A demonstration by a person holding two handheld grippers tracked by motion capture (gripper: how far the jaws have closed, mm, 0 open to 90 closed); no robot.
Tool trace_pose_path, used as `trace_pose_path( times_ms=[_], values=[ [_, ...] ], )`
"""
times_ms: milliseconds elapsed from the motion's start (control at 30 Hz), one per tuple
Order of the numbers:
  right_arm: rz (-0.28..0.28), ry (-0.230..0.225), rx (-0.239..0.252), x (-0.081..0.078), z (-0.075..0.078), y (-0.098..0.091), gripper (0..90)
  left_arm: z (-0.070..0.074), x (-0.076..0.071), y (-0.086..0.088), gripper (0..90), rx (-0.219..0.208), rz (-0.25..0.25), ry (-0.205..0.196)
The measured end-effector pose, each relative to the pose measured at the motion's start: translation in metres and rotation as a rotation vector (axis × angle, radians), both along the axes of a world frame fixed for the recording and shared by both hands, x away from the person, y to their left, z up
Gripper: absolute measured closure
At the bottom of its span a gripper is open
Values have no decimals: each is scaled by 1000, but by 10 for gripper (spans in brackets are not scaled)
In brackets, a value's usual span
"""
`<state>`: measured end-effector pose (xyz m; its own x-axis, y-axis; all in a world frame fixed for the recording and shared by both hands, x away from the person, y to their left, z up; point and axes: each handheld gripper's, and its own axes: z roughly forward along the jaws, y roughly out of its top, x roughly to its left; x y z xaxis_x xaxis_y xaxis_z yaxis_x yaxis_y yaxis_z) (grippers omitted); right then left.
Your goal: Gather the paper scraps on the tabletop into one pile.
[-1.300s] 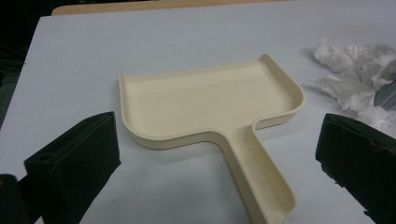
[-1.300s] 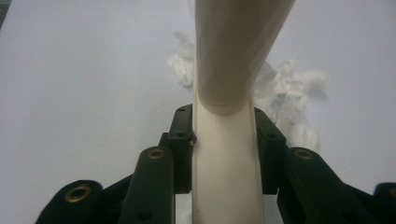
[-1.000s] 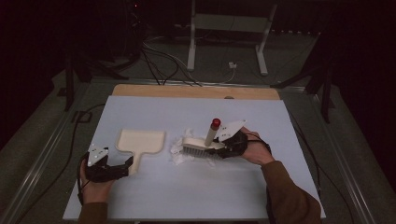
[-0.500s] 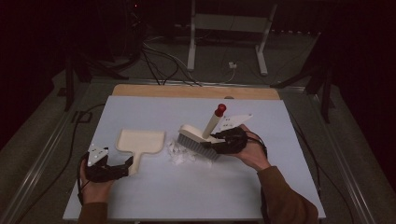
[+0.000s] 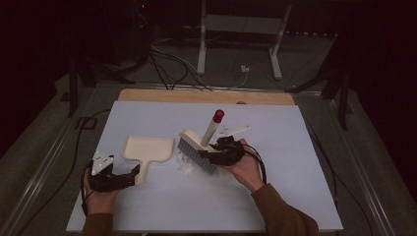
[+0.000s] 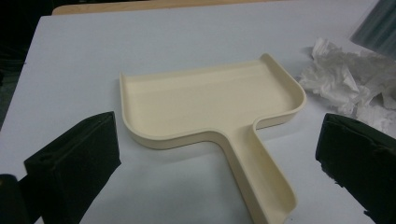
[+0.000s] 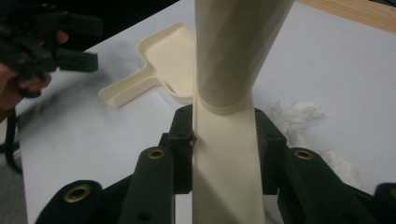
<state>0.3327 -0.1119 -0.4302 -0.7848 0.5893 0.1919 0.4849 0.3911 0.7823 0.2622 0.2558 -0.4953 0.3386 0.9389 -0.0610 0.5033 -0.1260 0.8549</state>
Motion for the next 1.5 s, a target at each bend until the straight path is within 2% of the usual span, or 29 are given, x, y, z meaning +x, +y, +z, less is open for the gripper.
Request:
trace_pose_path(
  times_ms=[67,467,600,733,833,900,1133,1500],
  values=[
    [-22,-3,-2,-1,0,4,672,0,0,0,5,1,0,-1],
    [-187,68,59,-14,-9,27,672,0,0,0,5,-1,1,0],
    [-208,80,79,-21,-15,35,672,0,0,1,5,-1,0,0],
    [-220,89,48,-25,-25,45,673,0,0,0,5,1,-2,0],
    [-248,107,12,-22,-35,49,673,0,0,0,5,-2,-1,-1],
    [-267,100,-18,-20,-40,50,673,0,0,1,5,-4,0,-1],
    [-339,73,-67,-17,-39,38,674,0,0,1,5,-2,-1,0],
    [-434,56,-82,-15,-36,8,674,0,0,-1,5,1,-4,2]
  ],
)
